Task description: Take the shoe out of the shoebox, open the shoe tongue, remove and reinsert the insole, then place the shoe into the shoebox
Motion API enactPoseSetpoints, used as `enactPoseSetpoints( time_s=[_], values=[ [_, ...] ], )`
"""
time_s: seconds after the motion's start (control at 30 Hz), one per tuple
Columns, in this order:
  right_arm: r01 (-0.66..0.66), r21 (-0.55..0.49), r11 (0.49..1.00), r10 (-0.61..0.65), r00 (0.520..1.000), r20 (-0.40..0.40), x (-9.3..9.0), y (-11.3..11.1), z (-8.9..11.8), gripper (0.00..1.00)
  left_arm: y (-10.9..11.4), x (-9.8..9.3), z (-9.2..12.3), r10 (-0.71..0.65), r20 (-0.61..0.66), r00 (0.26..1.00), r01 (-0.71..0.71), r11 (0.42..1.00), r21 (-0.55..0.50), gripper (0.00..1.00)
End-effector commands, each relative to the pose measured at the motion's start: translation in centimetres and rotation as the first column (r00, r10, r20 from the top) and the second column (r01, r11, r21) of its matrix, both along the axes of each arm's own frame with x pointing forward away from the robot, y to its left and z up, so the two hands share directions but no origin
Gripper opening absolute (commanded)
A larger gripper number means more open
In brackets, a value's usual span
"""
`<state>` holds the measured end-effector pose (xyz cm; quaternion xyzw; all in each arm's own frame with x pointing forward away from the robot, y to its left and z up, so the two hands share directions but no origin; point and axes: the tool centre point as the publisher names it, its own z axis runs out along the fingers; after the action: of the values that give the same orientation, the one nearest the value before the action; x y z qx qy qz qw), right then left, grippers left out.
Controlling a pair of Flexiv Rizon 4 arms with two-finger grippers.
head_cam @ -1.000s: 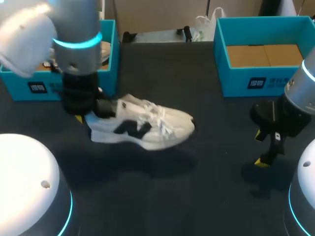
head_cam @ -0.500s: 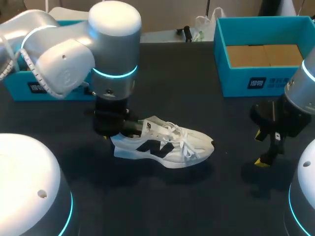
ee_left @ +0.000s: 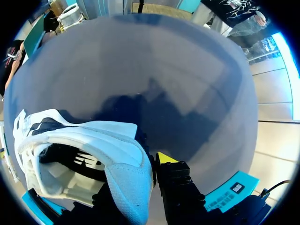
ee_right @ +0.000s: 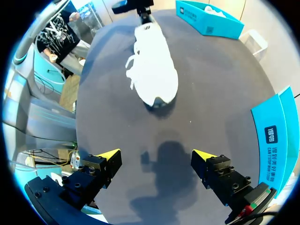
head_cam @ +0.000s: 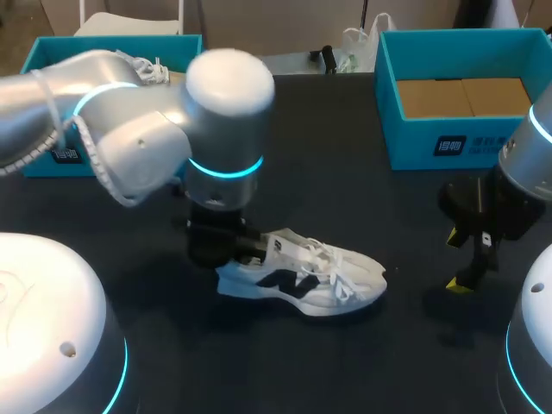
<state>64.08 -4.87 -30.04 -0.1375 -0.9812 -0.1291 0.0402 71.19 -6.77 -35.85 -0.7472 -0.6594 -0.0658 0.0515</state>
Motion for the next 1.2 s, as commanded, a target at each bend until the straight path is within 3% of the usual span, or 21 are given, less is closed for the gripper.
enactPoseSetpoints(
  time_s=[0.03,0.8,0.83,0.87,0.97,1.0,1.2],
  values=[
    [0.001,-0.002,1.000,-0.001,1.000,0.002,-0.1,0.0,0.0,1.00,-1.7,-0.1,-1.3,0.006,0.010,1.000,-0.006,1.000,0.007,0.00],
    [0.001,-0.002,1.000,-0.001,1.000,0.002,-0.1,0.0,0.0,1.00,-2.6,0.0,-4.0,-0.006,0.040,0.999,0.005,1.000,0.027,0.01],
    [0.001,-0.002,1.000,-0.001,1.000,0.002,-0.1,0.0,0.0,1.00,-2.6,0.0,-4.0,-0.006,0.040,0.999,0.005,1.000,0.026,0.07],
    [0.001,-0.002,1.000,-0.001,1.000,0.002,-0.1,0.0,0.0,1.00,-2.6,0.0,-4.0,-0.007,0.039,0.999,0.007,1.000,0.021,0.24],
    [0.001,-0.002,1.000,-0.001,1.000,0.002,-0.1,0.0,0.0,1.00,-2.2,-0.2,-3.4,-0.009,0.043,0.999,0.009,1.000,-0.002,0.86],
    [0.001,-0.002,1.000,-0.001,1.000,0.002,-0.1,0.0,0.0,1.00,-2.1,-0.2,-3.1,-0.009,0.046,0.999,0.010,1.000,-0.011,0.99],
    [0.001,-0.002,1.000,-0.001,1.000,0.002,-0.1,0.0,0.0,1.00,-1.5,-0.6,-0.9,-0.011,0.066,0.998,0.016,0.996,-0.083,1.00]
  ],
)
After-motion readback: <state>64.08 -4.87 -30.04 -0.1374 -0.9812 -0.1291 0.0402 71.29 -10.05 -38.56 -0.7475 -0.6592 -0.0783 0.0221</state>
